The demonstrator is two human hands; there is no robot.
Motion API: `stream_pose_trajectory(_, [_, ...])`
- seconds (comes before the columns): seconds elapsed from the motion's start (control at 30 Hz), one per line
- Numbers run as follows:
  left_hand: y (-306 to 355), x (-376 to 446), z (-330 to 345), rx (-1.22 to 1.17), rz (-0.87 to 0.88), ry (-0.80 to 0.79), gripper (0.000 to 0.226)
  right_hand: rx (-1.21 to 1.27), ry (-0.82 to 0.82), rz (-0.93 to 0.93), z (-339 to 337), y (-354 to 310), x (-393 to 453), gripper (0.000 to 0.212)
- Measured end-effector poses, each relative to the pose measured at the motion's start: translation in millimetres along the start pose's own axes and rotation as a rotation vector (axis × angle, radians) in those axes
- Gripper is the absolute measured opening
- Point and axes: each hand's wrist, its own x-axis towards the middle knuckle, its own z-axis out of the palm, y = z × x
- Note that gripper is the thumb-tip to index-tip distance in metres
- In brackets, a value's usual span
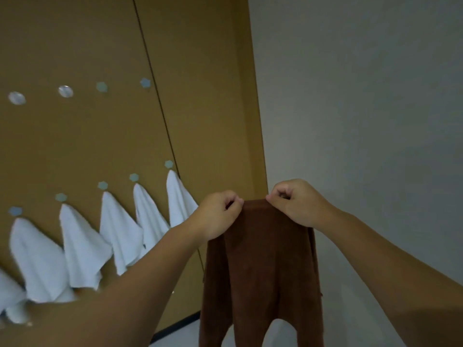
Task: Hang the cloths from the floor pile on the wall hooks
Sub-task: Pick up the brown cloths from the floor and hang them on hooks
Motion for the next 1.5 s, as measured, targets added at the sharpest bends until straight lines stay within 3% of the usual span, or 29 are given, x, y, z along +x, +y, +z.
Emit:
stream_pose_trajectory(0.33, [-91, -43, -115, 0.063, -0.025, 0.106, 0.025, 0.014, -0.111, -0.048, 91, -106, 46, 0.02])
stream_pose_trajectory(0.63, [-144, -26, -185, 0.174, -0.015, 0.134, 0.02, -0.08, -0.094, -0.102, 138, -154, 108, 0.02])
stream_pose_trajectory(1.5, [-248, 266, -247, 0.395, -0.099, 0.462, 0.022, -0.236, 0.029, -0.483, 160, -80, 459, 0.025])
